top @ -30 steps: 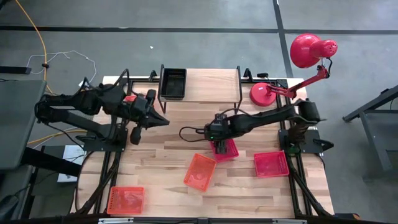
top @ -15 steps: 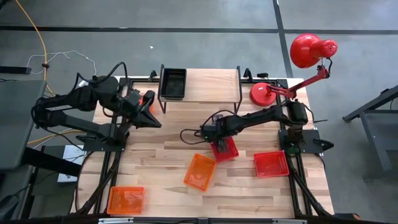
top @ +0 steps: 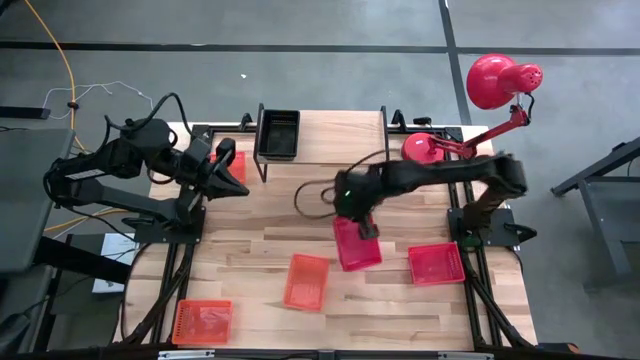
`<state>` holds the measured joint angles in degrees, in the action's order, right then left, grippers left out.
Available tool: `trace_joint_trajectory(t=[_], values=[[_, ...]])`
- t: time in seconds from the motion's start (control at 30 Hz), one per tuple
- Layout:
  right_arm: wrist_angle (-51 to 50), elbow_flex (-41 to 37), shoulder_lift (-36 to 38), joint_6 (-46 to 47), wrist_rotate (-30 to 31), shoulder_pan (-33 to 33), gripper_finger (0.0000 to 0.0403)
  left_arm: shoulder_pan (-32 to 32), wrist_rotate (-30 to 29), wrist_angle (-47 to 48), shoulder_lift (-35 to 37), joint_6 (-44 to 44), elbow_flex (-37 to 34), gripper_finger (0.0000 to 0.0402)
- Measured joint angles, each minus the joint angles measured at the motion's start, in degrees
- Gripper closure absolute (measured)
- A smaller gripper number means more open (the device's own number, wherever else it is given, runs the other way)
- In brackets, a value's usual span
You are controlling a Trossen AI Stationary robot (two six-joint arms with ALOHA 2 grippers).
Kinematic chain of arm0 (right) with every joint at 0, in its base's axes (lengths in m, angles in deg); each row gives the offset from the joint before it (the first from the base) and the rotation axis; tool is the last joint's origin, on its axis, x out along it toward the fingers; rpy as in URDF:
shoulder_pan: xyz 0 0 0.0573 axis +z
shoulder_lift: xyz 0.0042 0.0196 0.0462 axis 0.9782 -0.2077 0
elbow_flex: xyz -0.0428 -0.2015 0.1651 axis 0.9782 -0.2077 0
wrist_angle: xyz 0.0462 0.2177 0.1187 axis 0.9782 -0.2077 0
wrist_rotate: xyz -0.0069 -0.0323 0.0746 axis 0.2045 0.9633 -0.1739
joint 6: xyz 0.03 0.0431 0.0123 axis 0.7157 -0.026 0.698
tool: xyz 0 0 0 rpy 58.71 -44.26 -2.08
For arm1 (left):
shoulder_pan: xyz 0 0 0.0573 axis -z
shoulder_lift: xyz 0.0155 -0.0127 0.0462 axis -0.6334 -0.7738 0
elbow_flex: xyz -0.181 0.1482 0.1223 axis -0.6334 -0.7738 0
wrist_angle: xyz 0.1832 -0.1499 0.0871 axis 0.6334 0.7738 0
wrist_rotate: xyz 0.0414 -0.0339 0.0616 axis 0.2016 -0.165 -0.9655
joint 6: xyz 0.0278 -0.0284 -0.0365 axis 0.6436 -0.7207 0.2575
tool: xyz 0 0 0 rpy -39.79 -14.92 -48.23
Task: Stack baskets on shelf by color
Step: Put the left stacked red baskets on the shelf
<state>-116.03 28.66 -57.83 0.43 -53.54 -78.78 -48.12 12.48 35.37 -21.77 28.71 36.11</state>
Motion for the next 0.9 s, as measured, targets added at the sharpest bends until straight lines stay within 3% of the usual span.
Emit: trace_joint_trajectory(t=[0.17,0.33,0.47,0.57,0.9], values=[[2.85,0.00,8.82,-1.26,-11.30,-2.33,0.0400,0.00,-2.77,-0.06,0.20,0.02,0.02,0.0401],[7.28,0.00,13.24,-0.42,-13.44,-3.39,0.0401,0.02,-3.78,-0.25,-0.02,0.03,0.02,0.0401],[10.05,2.14,13.06,4.14,-7.32,-4.78,0.0401,0.00,-3.80,-1.96,-0.19,0.03,0.02,0.0401],[8.55,9.76,10.46,4.94,-2.54,-8.00,0.0402,0.02,-3.78,-3.78,-0.26,0.00,0.02,0.0401],[-23.29,42.18,-7.56,-7.50,8.91,-21.27,0.0402,0.02,-3.78,-5.61,-0.34,-1.48,0.02,0.0401]])
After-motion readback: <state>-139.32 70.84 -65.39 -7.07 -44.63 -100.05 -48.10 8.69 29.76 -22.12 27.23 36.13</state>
